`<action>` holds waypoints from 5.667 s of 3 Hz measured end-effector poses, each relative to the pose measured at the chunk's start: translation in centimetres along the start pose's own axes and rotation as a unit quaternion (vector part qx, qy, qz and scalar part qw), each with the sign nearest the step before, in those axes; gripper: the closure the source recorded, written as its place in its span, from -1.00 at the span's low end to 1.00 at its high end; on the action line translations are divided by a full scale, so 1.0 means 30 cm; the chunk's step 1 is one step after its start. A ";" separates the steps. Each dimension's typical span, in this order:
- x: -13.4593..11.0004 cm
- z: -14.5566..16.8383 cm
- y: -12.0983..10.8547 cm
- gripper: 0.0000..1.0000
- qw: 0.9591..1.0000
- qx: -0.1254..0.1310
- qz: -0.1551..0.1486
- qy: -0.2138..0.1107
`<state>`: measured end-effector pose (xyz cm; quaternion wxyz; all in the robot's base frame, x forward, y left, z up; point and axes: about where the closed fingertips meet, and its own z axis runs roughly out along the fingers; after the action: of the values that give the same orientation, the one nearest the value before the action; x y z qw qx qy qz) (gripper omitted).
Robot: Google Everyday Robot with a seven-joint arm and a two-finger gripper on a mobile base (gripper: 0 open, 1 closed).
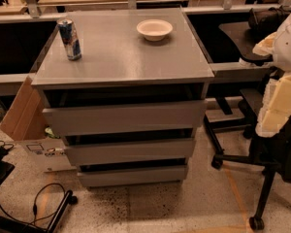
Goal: Open top drawer
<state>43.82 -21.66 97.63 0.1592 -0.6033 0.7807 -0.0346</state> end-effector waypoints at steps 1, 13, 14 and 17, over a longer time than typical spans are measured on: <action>0.000 0.000 0.000 -1.00 1.000 0.000 0.000 0.000; -0.331 1.231 -0.295 -0.19 0.991 -0.078 -0.059 0.093; -0.310 1.225 -0.286 0.26 0.991 -0.081 -0.043 0.095; -0.322 1.169 -0.301 0.33 0.991 -0.081 -0.043 0.095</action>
Offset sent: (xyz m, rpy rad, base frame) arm -0.0051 -0.0093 0.0033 -0.0599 0.0058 -0.0365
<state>64.54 -10.03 68.63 0.0334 -0.6412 0.7658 -0.0357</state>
